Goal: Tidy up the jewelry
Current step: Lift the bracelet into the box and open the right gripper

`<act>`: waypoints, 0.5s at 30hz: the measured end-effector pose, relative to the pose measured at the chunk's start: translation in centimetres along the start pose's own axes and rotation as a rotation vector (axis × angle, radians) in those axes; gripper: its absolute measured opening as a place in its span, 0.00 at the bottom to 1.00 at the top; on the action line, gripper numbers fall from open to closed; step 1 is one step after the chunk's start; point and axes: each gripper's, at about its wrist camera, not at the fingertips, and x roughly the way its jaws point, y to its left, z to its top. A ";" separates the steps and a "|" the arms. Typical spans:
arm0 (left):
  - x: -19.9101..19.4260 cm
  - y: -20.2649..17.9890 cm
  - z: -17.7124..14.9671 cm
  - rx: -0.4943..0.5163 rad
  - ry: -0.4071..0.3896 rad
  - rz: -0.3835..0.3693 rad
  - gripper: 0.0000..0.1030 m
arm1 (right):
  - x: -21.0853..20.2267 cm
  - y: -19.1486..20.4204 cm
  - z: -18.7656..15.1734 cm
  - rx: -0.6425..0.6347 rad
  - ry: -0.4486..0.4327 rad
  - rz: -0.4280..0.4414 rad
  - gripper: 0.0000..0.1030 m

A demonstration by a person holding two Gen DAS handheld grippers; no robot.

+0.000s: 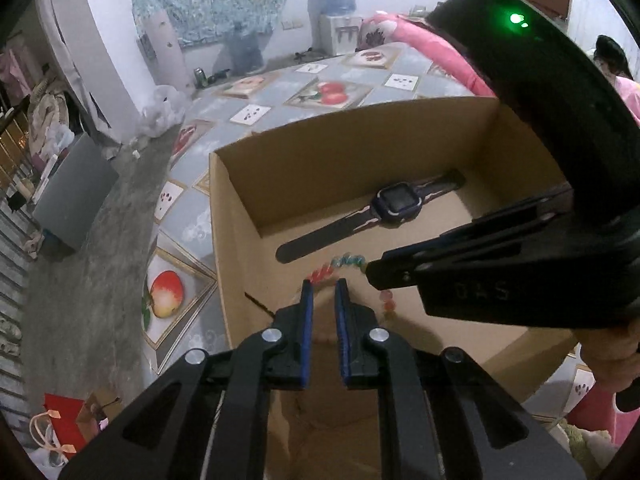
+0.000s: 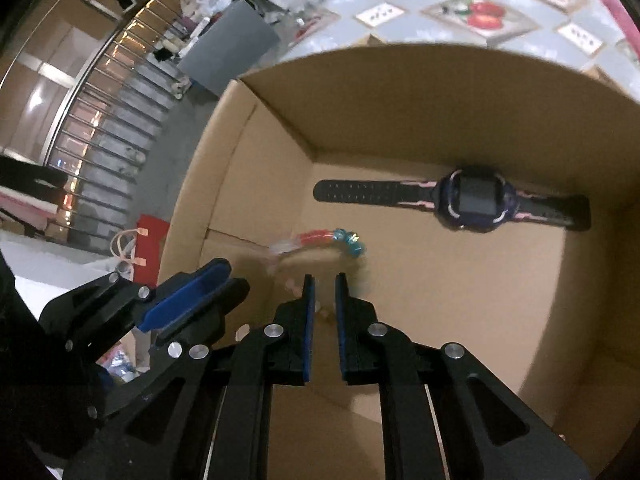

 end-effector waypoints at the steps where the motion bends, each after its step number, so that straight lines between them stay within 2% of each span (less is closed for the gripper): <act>1: -0.1 0.0 -0.1 -0.003 -0.003 -0.001 0.17 | 0.0 0.0 0.0 0.002 -0.001 0.007 0.10; 9: -1.7 0.7 -0.4 -0.040 -0.054 -0.001 0.19 | -2.3 -0.6 -0.9 0.009 -0.064 0.056 0.17; 12: -3.7 1.0 -1.0 -0.074 -0.111 -0.022 0.19 | -4.9 -0.5 -2.2 -0.008 -0.148 0.087 0.22; 15: -6.5 1.5 -2.5 -0.108 -0.188 -0.050 0.19 | -8.6 0.3 -5.1 -0.063 -0.274 0.090 0.33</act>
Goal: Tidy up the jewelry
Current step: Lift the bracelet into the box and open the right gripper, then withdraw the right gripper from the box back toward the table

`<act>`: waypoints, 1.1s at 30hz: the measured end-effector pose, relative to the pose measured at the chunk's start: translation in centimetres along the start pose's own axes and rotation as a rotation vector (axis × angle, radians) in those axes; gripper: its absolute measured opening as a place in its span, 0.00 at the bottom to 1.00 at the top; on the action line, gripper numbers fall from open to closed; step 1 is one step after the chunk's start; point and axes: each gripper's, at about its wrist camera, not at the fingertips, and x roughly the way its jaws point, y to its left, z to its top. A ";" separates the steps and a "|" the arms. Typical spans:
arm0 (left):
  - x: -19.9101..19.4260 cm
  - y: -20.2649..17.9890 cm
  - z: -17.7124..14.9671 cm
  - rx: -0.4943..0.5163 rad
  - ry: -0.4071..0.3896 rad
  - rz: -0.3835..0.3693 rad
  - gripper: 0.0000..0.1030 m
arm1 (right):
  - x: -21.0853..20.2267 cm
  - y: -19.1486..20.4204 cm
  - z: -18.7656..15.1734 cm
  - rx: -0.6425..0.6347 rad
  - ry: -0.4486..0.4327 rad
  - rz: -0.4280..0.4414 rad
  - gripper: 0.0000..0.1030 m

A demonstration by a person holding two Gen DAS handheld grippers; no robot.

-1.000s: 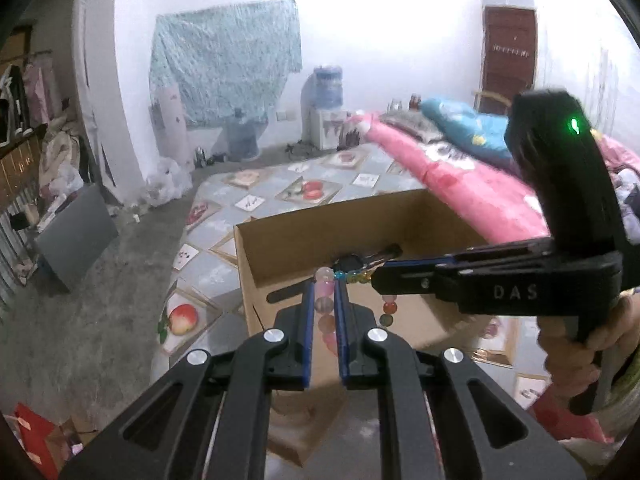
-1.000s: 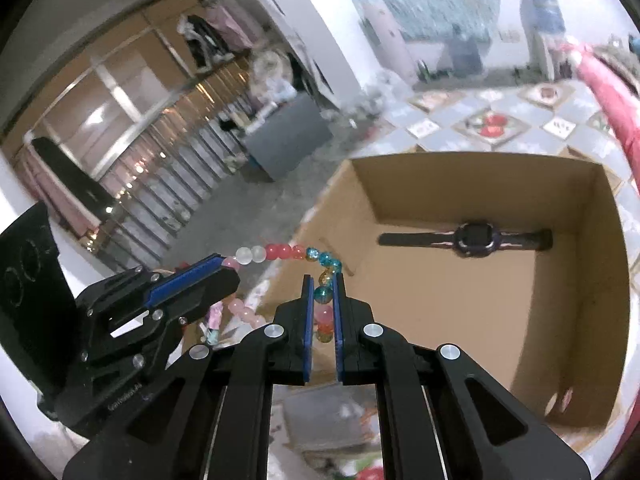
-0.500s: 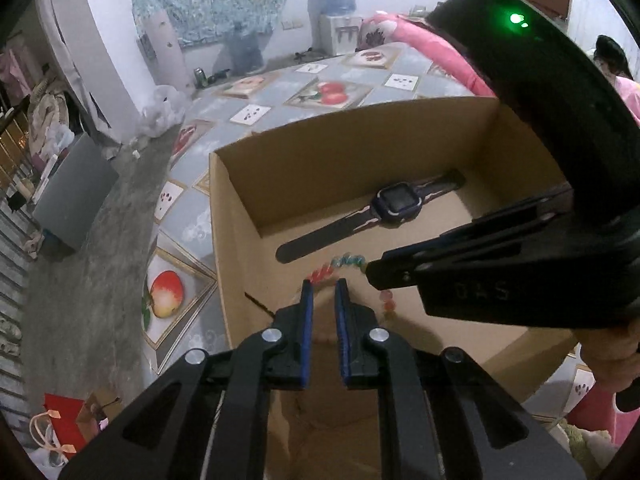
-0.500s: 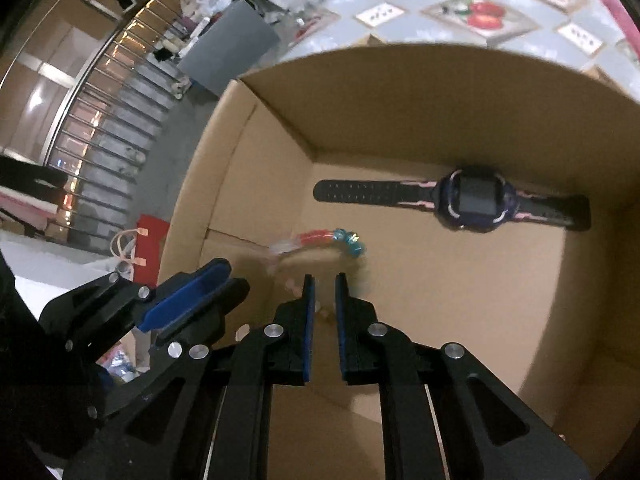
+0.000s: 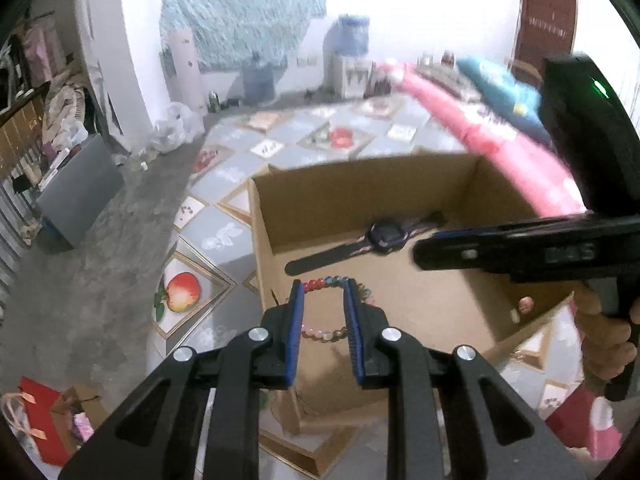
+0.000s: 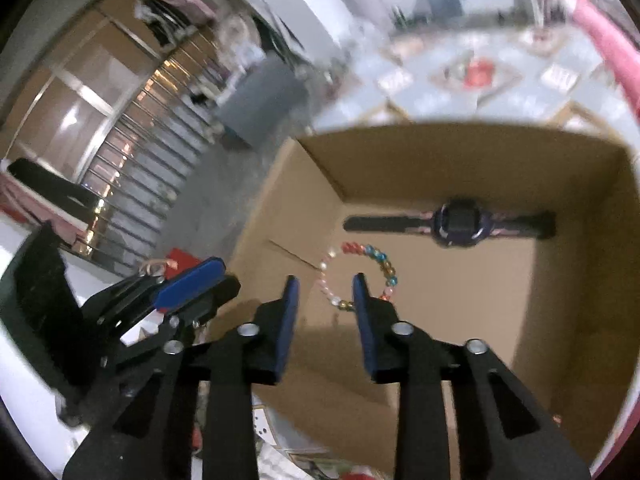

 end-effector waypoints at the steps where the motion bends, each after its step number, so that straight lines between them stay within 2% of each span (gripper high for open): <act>1: -1.1 0.2 -0.5 -0.012 -0.030 -0.018 0.19 | -1.1 0.5 -0.5 -0.017 -0.028 -0.001 0.38; 2: -1.9 0.3 -0.8 -0.024 -0.052 -0.028 0.20 | -2.7 1.1 -1.5 -0.046 -0.072 -0.005 0.41; 4: -3.7 0.5 -2.0 -0.046 -0.100 -0.055 0.24 | -5.5 2.2 -3.9 -0.103 -0.155 0.000 0.53; 6: -5.0 0.4 -3.4 -0.064 -0.135 -0.089 0.29 | -7.3 2.8 -5.9 -0.139 -0.211 0.013 0.59; 9: -5.7 -0.1 -5.6 -0.080 -0.156 -0.120 0.32 | -8.2 2.8 -8.6 -0.144 -0.243 0.019 0.67; 10: -5.8 -0.4 -6.2 -0.081 -0.159 -0.122 0.32 | -8.2 2.6 -9.4 -0.137 -0.241 0.009 0.69; 13: -5.5 -1.3 -8.1 -0.095 -0.158 -0.133 0.34 | -6.8 1.7 -11.6 -0.102 -0.204 -0.089 0.73; 16: -4.9 -2.5 -9.8 -0.074 -0.151 -0.113 0.34 | -5.6 0.4 -13.6 -0.094 -0.158 -0.259 0.79; 19: -4.3 -3.4 -11.0 -0.041 -0.143 -0.072 0.35 | -4.9 -0.3 -15.2 -0.119 -0.132 -0.385 0.88; 22: -3.4 -3.5 -12.2 -0.044 -0.122 -0.058 0.35 | -3.5 -1.4 -16.8 -0.167 -0.084 -0.514 0.91; 26: -2.0 -3.7 -13.2 -0.035 -0.087 -0.034 0.35 | -3.8 -3.0 -18.4 -0.153 -0.052 -0.573 0.92; 29: -1.3 -3.7 -13.8 -0.044 -0.071 -0.034 0.35 | -3.4 -4.0 -18.9 -0.109 -0.021 -0.560 0.92; 33: -0.3 -3.3 -14.0 -0.073 -0.053 -0.047 0.35 | -2.6 -5.4 -19.5 -0.078 0.005 -0.590 0.92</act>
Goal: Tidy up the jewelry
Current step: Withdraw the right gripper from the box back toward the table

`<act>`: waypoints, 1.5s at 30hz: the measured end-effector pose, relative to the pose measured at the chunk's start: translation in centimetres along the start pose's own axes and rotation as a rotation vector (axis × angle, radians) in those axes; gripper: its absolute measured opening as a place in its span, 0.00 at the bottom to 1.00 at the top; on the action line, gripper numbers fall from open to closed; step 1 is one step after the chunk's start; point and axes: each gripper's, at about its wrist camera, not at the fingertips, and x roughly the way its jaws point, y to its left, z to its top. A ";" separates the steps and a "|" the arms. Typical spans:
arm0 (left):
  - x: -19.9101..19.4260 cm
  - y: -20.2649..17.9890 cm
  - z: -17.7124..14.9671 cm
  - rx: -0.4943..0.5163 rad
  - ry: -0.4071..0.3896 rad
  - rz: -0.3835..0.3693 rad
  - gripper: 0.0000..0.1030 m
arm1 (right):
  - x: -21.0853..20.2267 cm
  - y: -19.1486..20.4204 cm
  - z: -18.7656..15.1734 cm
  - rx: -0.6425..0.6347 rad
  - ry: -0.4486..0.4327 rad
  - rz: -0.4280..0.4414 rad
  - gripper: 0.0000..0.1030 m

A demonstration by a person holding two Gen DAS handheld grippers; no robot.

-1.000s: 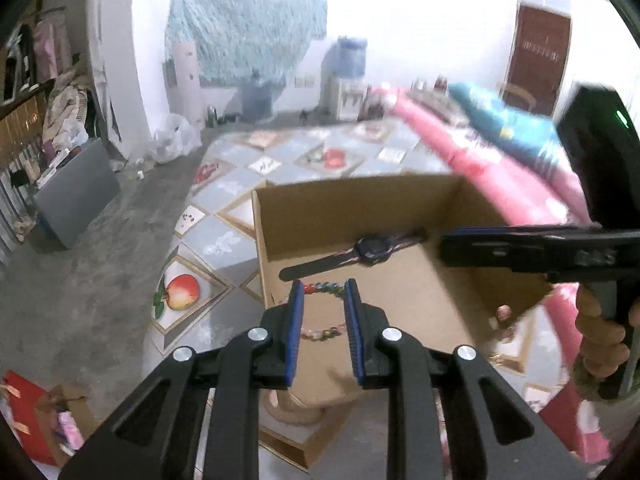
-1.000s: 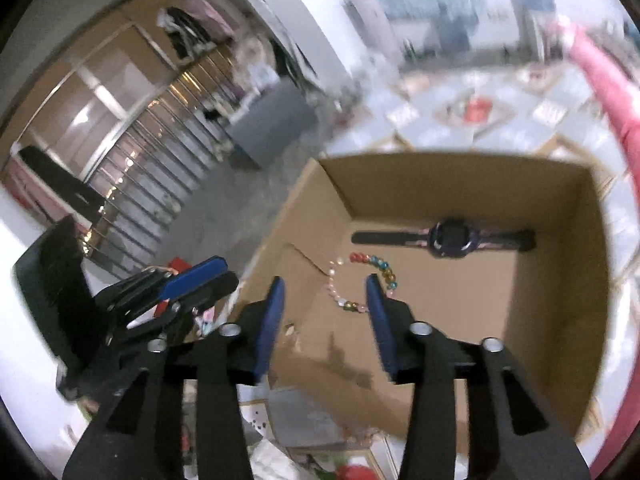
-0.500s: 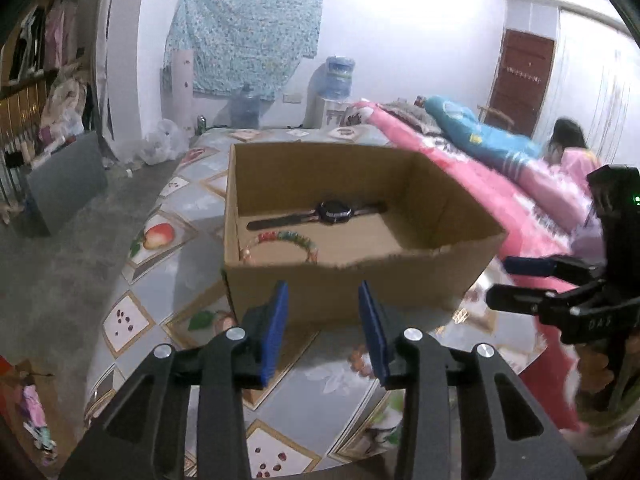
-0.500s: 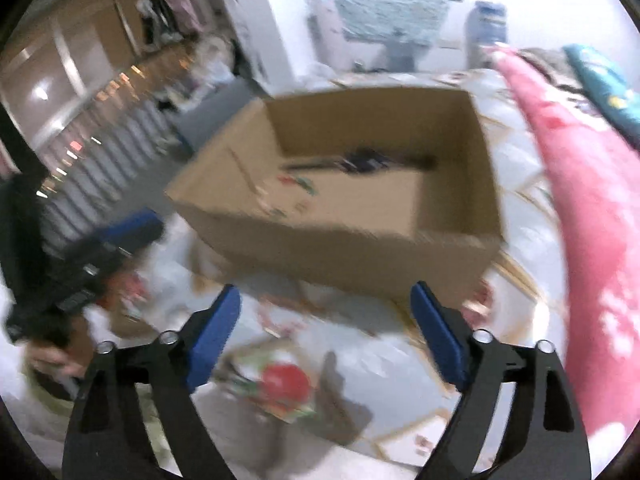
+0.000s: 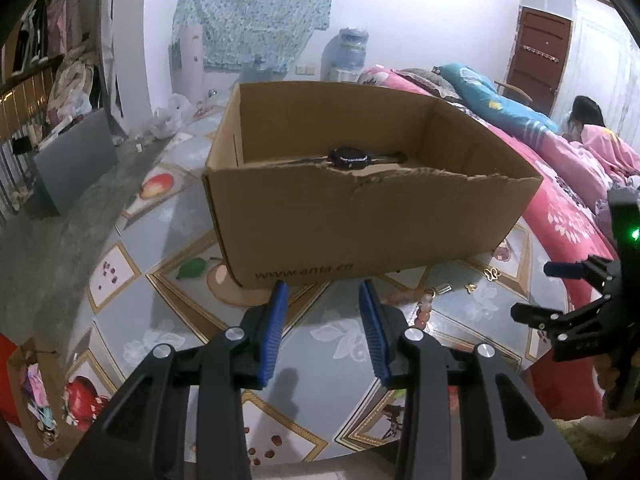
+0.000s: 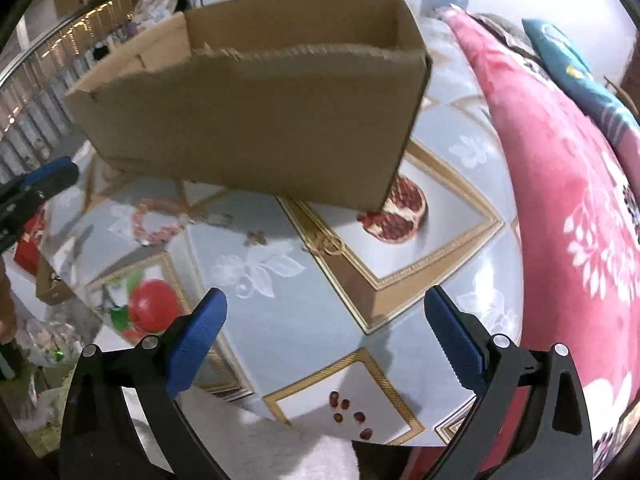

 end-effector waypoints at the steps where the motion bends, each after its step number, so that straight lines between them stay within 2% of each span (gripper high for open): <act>1: 0.1 0.1 0.0 -0.003 0.001 0.001 0.35 | 0.5 -0.2 -0.1 0.003 0.015 -0.006 0.92; 6: 0.7 0.2 0.0 -0.009 0.003 0.003 0.35 | 1.8 -0.3 -0.5 -0.023 0.052 -0.015 0.92; 21: 0.5 -0.8 -0.8 0.018 -0.008 -0.048 0.35 | 1.5 -0.8 -1.4 -0.070 -0.007 0.030 0.92; 26: 0.5 -2.9 -1.2 0.070 0.003 -0.118 0.35 | -0.7 -1.9 -0.5 -0.005 -0.124 0.095 0.91; 28: 0.9 -4.2 -1.5 0.110 0.015 -0.139 0.35 | -1.1 -2.0 -0.1 0.018 -0.147 0.143 0.85; 31: 1.8 -6.3 -1.8 0.204 0.036 -0.116 0.35 | -0.5 -2.4 0.4 0.073 -0.125 0.231 0.79; 33: 2.5 -7.6 -2.0 0.269 0.049 -0.094 0.35 | -0.1 -2.4 0.7 0.093 -0.116 0.254 0.77; 37: 3.8 -8.9 -2.0 0.350 0.076 -0.103 0.34 | 0.1 -2.0 0.7 0.114 -0.118 0.282 0.74; 42: 5.9 -9.4 -1.8 0.392 0.140 -0.085 0.19 | 0.0 -1.6 0.2 0.120 -0.129 0.305 0.71; 45: 6.6 -9.4 -1.8 0.403 0.157 -0.084 0.15 | 0.2 -1.7 0.3 0.125 -0.132 0.315 0.69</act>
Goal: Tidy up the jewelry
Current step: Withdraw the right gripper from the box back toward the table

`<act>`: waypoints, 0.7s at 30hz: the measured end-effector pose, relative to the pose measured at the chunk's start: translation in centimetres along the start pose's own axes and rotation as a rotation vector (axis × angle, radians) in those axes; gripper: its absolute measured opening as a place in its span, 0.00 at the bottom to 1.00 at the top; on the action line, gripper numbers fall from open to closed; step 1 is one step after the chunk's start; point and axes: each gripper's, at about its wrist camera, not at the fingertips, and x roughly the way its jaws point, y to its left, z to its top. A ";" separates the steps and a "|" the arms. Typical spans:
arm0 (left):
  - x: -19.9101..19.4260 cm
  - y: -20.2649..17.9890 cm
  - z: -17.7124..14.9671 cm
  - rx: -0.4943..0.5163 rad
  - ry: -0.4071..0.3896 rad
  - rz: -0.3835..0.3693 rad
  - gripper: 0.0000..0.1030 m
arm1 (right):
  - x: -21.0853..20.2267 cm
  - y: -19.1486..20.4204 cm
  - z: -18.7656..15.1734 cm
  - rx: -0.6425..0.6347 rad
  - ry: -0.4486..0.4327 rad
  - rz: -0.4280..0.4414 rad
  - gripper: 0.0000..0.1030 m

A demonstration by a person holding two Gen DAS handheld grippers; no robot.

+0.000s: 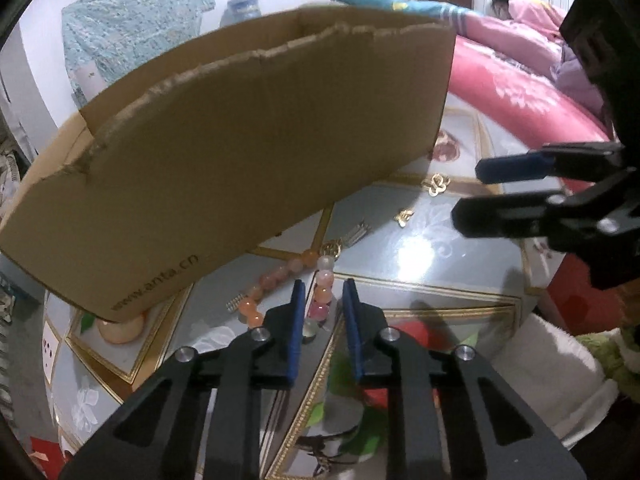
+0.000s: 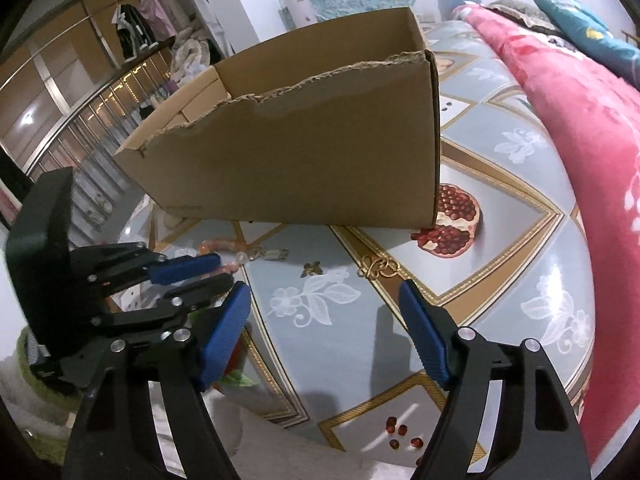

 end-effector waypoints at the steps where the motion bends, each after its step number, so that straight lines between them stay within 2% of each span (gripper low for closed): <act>1: 0.0 0.0 0.0 0.000 0.002 -0.009 0.13 | 0.0 0.0 0.0 0.003 -0.002 0.005 0.68; 2: 0.1 0.0 0.1 -0.002 0.004 -0.015 0.09 | -0.1 -0.1 0.0 0.006 -0.005 0.009 0.67; 7: -1.1 0.6 0.5 -0.024 -0.041 -0.031 0.09 | -0.4 -0.5 -0.1 0.022 -0.017 0.011 0.64; 14: -5.9 4.5 1.4 -0.181 -0.149 -0.053 0.09 | -0.5 -0.8 -0.3 0.037 -0.015 0.003 0.64; 17: -7.6 7.4 0.6 -0.314 -0.182 -0.116 0.09 | -0.5 -0.7 -0.5 0.042 -0.013 0.004 0.64; 21: -7.6 10.6 -1.6 -0.492 -0.191 -0.250 0.09 | -0.3 -0.4 -0.5 0.036 0.000 0.002 0.64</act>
